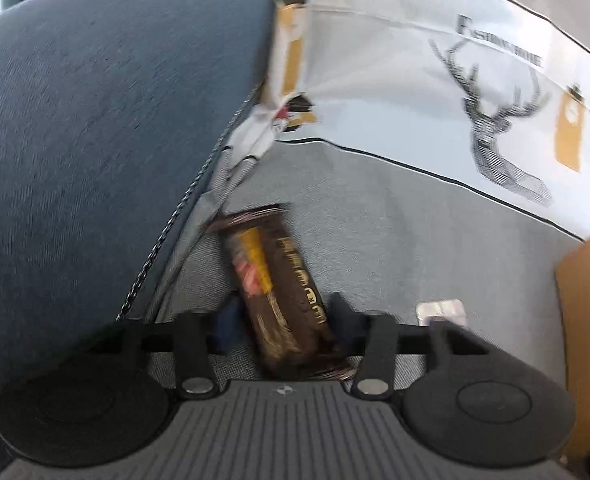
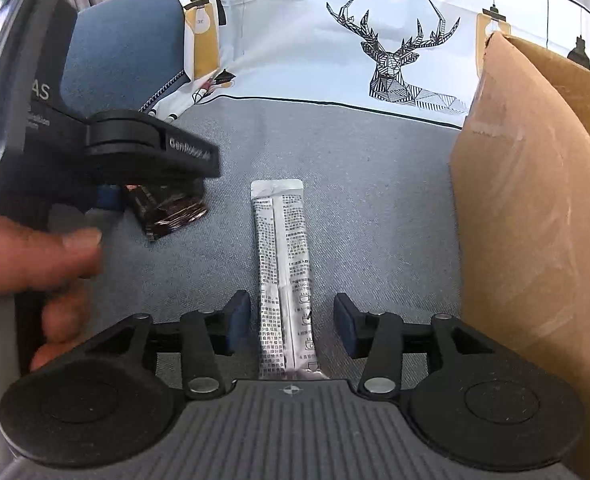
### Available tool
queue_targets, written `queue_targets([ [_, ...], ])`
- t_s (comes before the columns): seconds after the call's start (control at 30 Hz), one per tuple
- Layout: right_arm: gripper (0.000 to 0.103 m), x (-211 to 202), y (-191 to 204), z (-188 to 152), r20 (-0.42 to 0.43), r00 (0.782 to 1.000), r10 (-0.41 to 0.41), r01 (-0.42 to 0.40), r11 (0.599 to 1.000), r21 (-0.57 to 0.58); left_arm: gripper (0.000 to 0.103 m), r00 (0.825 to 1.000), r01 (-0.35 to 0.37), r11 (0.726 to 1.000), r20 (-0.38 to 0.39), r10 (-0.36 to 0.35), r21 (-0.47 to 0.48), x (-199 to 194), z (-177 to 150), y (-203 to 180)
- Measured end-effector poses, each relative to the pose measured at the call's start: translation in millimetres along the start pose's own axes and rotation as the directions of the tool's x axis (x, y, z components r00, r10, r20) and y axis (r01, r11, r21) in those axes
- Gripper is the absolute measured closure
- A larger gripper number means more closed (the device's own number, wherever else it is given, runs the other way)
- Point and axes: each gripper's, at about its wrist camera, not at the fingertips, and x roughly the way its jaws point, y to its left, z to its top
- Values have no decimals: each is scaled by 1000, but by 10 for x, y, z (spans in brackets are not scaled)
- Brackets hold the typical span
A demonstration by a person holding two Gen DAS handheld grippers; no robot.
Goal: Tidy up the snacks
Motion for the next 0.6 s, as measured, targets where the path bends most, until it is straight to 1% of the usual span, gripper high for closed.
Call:
queue_targets([
  [0.07,54,17,5,5,4,1000,-8,8,1000,-4,60,1000,26,999,-7,-26,29,-42,-3,39],
  [0.17,55,29,3,19,9,1000,-11,12,1000,-8,60,998,62,998,-28,-61,34,-102,-30,101],
  [0.2,59,25,-2,20,12,1000,-12,12,1000,-7,60,997,77,997,-31,-76,19,-121,-25,127],
  [0.23,71,20,0,18,17,1000,-9,9,1000,-7,60,994,98,995,-40,-98,-2,-135,-14,141],
  [0.27,74,15,-5,16,21,1000,-6,7,1000,-8,60,991,122,992,-49,-123,-18,-156,-8,162],
  [0.37,75,-7,-26,10,31,1000,0,-1,1000,6,60,986,154,988,-59,-155,-21,-195,-6,114],
  [0.5,75,-75,-38,19,51,999,-10,10,1000,4,60,985,151,987,-89,-145,56,-157,-42,-26],
  [0.6,74,-79,-75,26,35,999,-14,14,1000,5,60,983,154,984,-114,-144,84,-110,-69,-71],
])
